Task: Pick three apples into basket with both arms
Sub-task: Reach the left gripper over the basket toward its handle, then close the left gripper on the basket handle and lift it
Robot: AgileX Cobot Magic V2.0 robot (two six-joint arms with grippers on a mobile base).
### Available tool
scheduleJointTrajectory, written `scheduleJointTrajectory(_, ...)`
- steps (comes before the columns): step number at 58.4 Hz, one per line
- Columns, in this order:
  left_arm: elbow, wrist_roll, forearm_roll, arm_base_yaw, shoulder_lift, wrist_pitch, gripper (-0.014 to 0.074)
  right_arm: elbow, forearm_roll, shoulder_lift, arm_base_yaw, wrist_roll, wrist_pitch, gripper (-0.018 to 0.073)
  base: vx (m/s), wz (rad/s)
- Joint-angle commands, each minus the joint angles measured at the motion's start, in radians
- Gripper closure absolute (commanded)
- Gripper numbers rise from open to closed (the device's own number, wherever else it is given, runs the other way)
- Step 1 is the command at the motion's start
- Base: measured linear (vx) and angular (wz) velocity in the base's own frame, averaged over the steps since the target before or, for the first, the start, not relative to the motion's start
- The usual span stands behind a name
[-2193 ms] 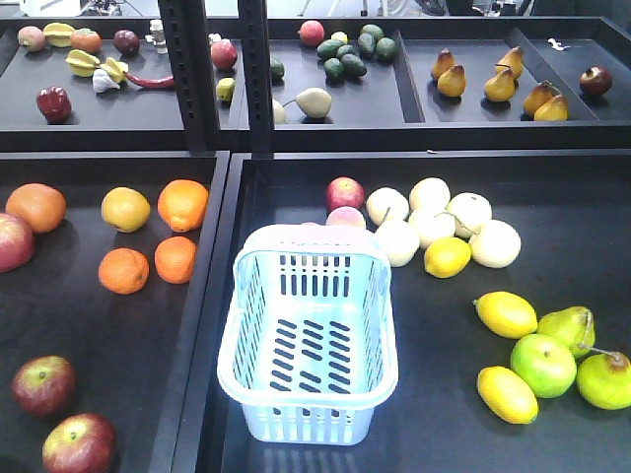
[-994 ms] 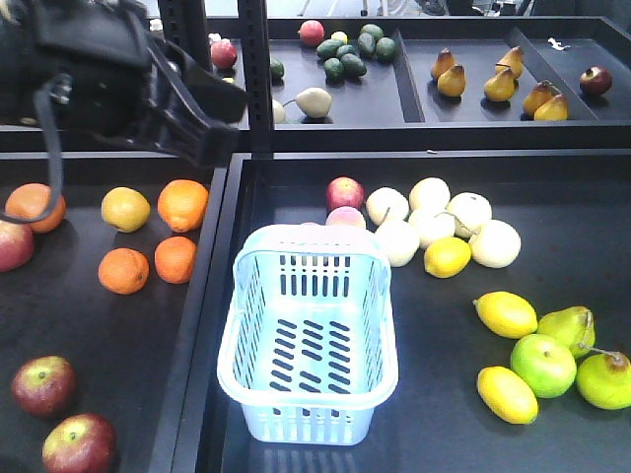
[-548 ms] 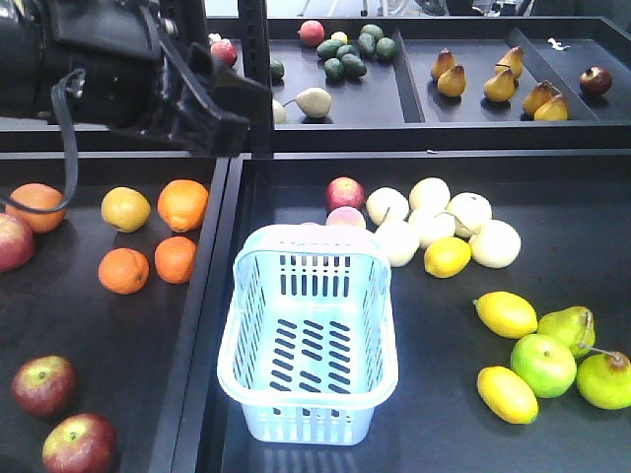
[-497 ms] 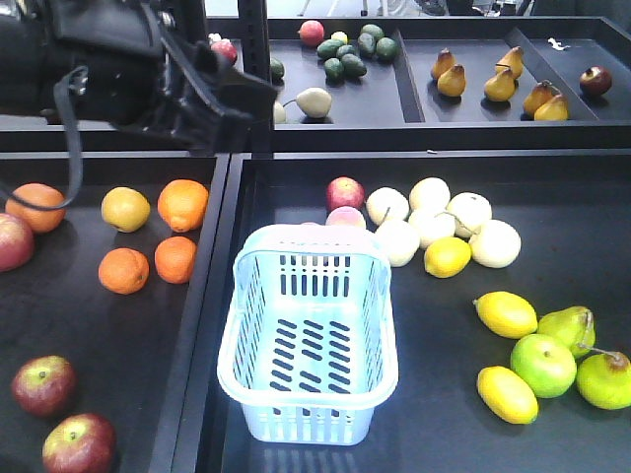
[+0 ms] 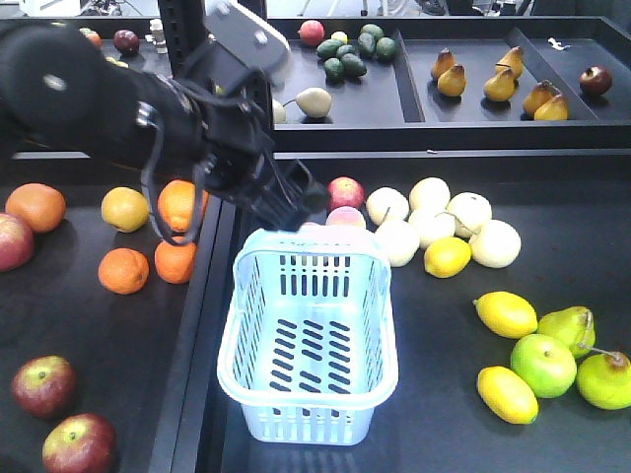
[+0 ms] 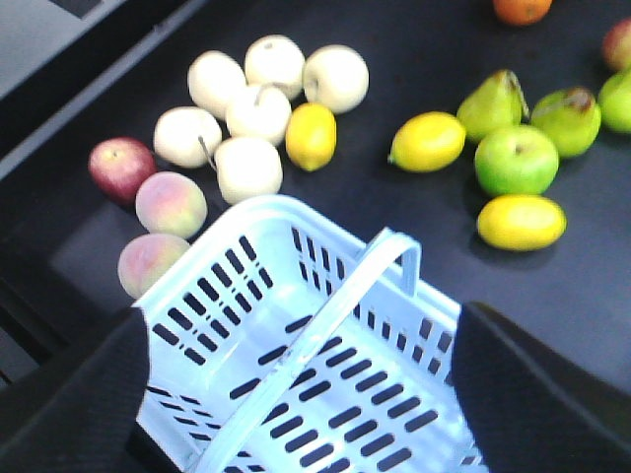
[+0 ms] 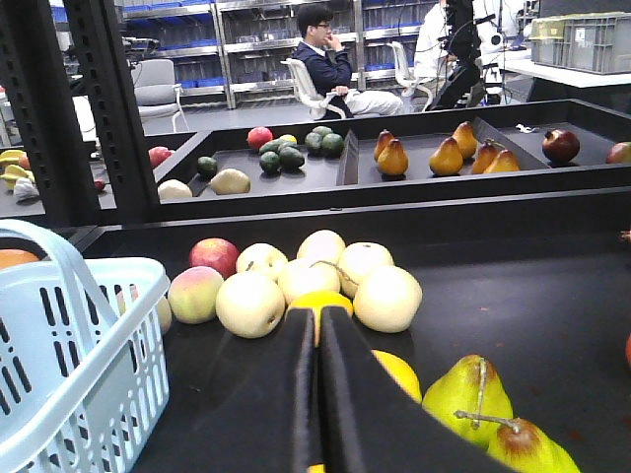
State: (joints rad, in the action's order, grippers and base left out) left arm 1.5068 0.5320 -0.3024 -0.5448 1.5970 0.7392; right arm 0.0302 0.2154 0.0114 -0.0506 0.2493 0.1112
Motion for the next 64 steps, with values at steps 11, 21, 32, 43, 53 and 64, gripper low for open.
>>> scheduleJointTrajectory(11,0.032,0.04,-0.021,-0.005,0.046,-0.097,0.0042,0.011,0.012,0.012,0.004,-0.002,-0.072,0.0565,0.0,0.0)
scheduleJointTrajectory(21,0.032,0.088,-0.024,-0.005,0.084,-0.131,0.0042,0.011,0.012,0.012,0.004,-0.002,-0.072,0.0565,0.0,0.0)
scheduleJointTrajectory(32,0.032,0.1,-0.02,-0.005,0.126,-0.136,0.0042,0.011,0.012,0.012,0.004,-0.002,-0.072,0.0565,0.0,0.0)
scheduleJointTrajectory(43,0.032,0.135,-0.022,-0.005,0.174,-0.14,0.0042,0.011,0.012,0.012,0.004,-0.002,-0.072,0.0565,0.0,0.0)
scheduleJointTrajectory(53,0.032,0.142,-0.017,-0.005,0.215,-0.146,0.0042,0.011,0.012,0.012,0.004,-0.002,-0.072,0.0565,0.0,0.0)
scheduleJointTrajectory(64,0.032,0.142,-0.016,-0.005,0.242,-0.147,0.0042,0.011,0.012,0.012,0.004,-0.002,-0.072,0.0565,0.0,0.0)
